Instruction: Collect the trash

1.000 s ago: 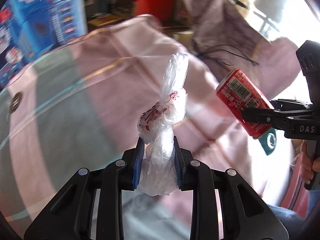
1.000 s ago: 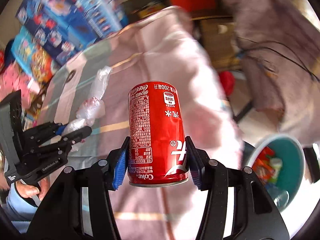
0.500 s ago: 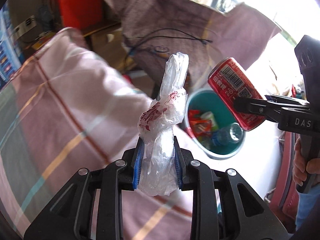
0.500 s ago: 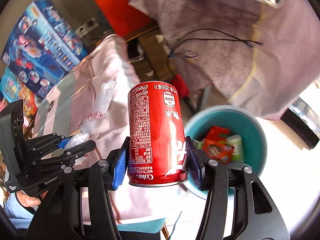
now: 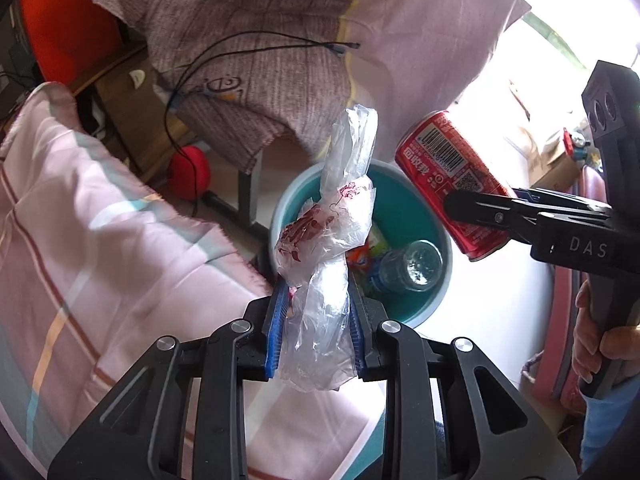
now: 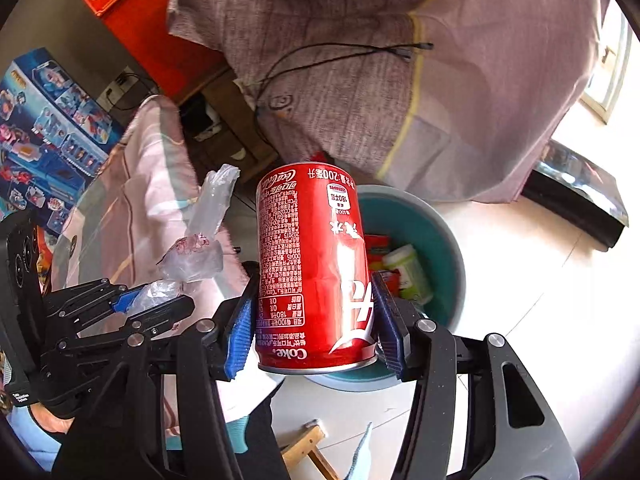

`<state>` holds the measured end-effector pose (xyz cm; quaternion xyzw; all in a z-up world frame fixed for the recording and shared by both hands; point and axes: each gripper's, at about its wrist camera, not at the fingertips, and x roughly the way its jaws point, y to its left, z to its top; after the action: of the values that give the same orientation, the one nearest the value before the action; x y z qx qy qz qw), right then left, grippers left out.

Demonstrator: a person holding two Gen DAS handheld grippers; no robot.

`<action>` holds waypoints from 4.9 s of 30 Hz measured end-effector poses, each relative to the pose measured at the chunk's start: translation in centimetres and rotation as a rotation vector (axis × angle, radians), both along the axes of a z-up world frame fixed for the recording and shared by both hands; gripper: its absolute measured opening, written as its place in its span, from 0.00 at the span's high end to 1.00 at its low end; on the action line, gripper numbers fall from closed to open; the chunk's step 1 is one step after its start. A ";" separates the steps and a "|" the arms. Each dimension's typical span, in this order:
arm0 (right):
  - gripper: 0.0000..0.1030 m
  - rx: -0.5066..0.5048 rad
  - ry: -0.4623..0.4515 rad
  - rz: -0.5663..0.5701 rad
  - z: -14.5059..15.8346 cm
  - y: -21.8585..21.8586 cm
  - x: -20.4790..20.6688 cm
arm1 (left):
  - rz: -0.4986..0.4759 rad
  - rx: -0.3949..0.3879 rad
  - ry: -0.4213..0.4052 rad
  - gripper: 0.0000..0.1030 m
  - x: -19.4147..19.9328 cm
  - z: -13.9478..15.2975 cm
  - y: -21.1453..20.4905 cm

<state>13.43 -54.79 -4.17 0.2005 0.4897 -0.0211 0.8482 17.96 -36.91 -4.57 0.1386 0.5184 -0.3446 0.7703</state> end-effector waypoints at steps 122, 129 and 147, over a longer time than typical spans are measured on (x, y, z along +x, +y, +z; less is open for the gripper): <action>0.07 -0.234 -0.022 0.053 3.4 12.7 -11.9 | 0.346 0.004 -0.143 0.04 -10.8 4.6 16.4; 0.07 -0.247 -0.016 0.048 3.1 12.7 -12.0 | 0.356 0.013 -0.137 0.04 -10.8 4.0 16.4; 0.07 -0.248 -0.007 0.051 2.6 12.7 -11.8 | 0.361 0.020 -0.129 0.04 -10.7 3.5 16.3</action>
<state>1.58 -42.08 -1.54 0.0815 0.4853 -0.0595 0.8685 7.26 -20.60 -1.03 0.0726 0.4879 -0.1859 0.8498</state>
